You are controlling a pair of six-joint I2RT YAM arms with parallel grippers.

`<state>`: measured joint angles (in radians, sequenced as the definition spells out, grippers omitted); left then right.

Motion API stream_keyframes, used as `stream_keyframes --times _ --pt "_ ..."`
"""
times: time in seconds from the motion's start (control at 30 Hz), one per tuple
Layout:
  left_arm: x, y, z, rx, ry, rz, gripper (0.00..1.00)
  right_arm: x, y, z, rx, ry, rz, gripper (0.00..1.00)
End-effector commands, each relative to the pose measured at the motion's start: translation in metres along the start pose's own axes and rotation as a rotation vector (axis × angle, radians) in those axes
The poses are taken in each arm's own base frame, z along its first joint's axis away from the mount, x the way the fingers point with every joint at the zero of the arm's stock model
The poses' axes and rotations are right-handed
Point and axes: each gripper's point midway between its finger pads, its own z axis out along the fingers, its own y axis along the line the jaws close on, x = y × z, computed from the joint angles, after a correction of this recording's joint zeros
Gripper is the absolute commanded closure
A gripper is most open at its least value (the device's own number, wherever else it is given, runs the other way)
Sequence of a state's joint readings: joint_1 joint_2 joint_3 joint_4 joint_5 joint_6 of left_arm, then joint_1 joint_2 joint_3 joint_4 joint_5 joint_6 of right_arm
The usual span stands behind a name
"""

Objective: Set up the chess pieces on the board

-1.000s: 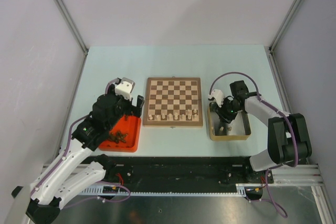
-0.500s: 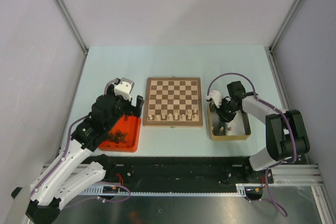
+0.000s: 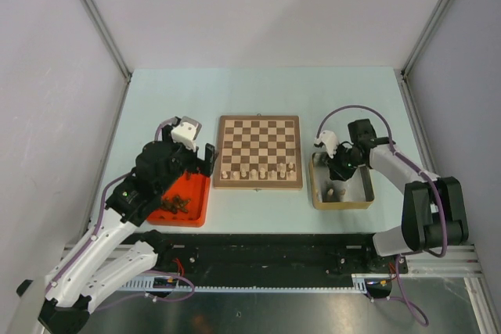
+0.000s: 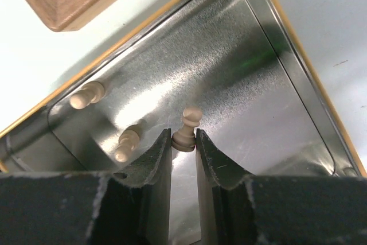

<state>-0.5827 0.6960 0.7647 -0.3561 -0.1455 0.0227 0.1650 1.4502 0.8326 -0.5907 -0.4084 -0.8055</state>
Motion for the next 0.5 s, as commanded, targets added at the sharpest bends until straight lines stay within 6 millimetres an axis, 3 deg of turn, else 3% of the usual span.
stream_keyframes --times 0.0,0.17,0.43,0.47 --pt "-0.020 -0.014 -0.001 0.084 -0.067 -0.026 0.00 -0.023 0.005 -0.017 -0.013 -0.097 -0.033 1.00" --pt "-0.024 -0.036 0.002 0.192 -0.074 -0.102 0.00 -0.029 0.009 -0.024 -0.016 -0.128 -0.047 1.00" --pt "-0.037 -0.106 -0.009 0.560 -0.074 -0.409 0.00 -0.057 0.032 -0.044 -0.077 -0.268 -0.140 1.00" --pt "-0.050 -0.111 -0.010 0.600 -0.125 -0.437 0.00 -0.061 0.037 -0.046 -0.089 -0.285 -0.155 1.00"
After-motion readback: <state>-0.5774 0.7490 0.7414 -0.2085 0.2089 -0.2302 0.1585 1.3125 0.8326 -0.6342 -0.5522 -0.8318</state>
